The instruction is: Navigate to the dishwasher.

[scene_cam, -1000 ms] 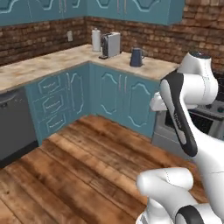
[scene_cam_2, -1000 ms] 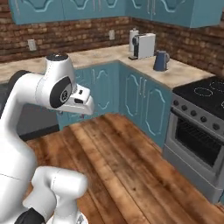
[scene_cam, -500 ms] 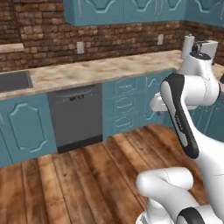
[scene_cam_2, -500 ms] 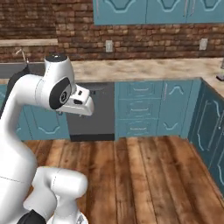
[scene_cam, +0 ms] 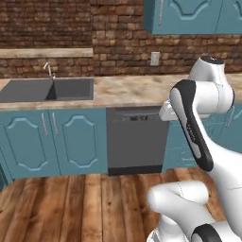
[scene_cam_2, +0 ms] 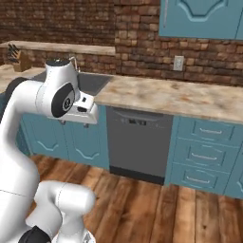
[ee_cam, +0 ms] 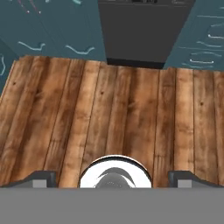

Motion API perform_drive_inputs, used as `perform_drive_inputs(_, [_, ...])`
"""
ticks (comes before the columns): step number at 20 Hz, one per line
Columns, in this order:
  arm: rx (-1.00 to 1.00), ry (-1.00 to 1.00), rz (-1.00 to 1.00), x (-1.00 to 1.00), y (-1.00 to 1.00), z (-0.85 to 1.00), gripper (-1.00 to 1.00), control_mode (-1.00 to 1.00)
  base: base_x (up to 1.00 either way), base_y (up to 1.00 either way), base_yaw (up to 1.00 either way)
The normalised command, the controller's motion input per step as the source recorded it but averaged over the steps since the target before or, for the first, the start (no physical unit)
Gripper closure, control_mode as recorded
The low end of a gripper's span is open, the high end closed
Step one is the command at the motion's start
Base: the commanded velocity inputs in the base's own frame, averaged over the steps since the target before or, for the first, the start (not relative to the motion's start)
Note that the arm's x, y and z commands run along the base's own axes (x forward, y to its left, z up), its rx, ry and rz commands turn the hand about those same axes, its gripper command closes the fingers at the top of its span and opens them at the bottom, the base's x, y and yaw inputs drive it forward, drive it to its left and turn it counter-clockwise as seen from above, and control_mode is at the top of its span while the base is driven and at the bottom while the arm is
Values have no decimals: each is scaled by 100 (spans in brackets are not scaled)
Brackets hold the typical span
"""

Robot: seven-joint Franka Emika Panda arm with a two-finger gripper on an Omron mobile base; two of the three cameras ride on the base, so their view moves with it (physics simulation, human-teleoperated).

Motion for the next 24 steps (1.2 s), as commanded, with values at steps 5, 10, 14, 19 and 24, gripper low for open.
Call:
perform_drive_inputs(5, [0, 0, 0, 0, 0, 0, -100, 100, 100, -48, 16])
perform_drive_inputs(10, [0, 0, 0, 0, 0, 0, -100, 100, 100, -34, 11])
perform_drive_inputs(14, [0, 0, 0, 0, 0, 0, -100, 100, 91, -18, 3])
perform_drive_inputs(19, [0, 0, 0, 0, 0, 0, -100, 100, 83, -16, 0])
perform_drive_inputs(24, [0, 0, 0, 0, 0, 0, -100, 100, 88, -5, 0])
